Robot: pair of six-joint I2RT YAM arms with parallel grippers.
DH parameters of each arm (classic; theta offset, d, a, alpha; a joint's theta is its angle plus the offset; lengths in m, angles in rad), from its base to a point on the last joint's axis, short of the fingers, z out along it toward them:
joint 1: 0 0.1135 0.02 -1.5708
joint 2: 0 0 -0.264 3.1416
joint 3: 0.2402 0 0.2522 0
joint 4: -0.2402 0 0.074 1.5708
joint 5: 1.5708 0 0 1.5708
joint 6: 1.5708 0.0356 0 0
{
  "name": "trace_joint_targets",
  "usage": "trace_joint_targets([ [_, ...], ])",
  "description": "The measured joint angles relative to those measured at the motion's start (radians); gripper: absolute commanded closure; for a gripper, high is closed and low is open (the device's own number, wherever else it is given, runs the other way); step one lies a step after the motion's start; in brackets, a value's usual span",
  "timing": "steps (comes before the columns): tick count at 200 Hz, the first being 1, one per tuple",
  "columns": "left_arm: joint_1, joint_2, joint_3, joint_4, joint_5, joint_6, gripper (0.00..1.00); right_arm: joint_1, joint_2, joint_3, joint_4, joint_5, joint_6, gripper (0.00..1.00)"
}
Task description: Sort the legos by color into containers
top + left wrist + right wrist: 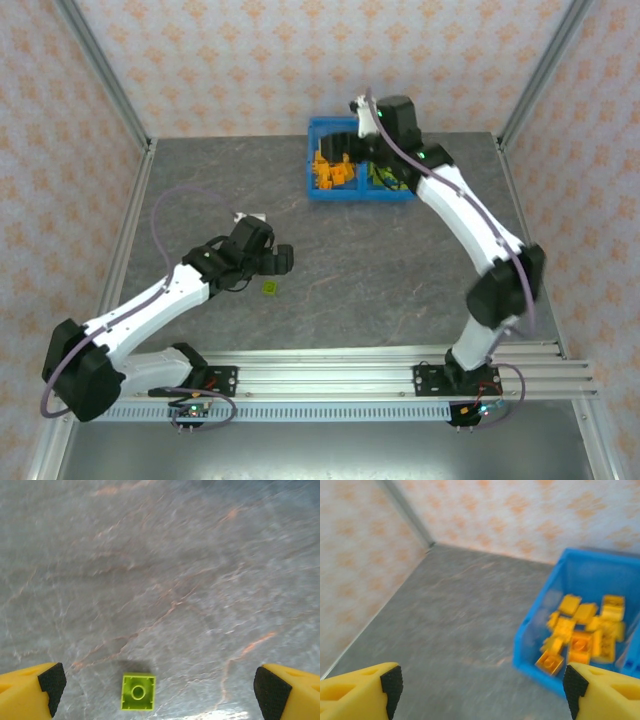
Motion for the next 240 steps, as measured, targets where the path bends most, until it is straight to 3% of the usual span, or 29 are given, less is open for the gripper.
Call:
trace_joint_targets([
  [49,0.11,0.152,-0.051,0.021,0.093,-0.057,0.06,0.164,-0.441,-0.557,-0.014,-0.168,-0.112,0.08],
  [86,0.114,0.264,-0.092,0.068,0.196,-0.048,0.13,0.235,-0.547,-0.802,-0.019,-0.141,-0.092,0.07],
  [111,0.114,0.282,-0.124,0.089,0.222,-0.034,0.19,0.238,-0.555,-0.848,-0.01,-0.113,-0.077,0.07],
  [181,0.117,0.291,-0.124,0.059,0.175,0.031,0.66,0.238,-0.526,-0.851,0.039,-0.08,-0.078,0.07],
  [240,0.107,0.253,-0.105,0.048,0.264,-0.016,0.68,0.238,-0.509,-0.85,0.04,-0.079,-0.082,0.07],
])
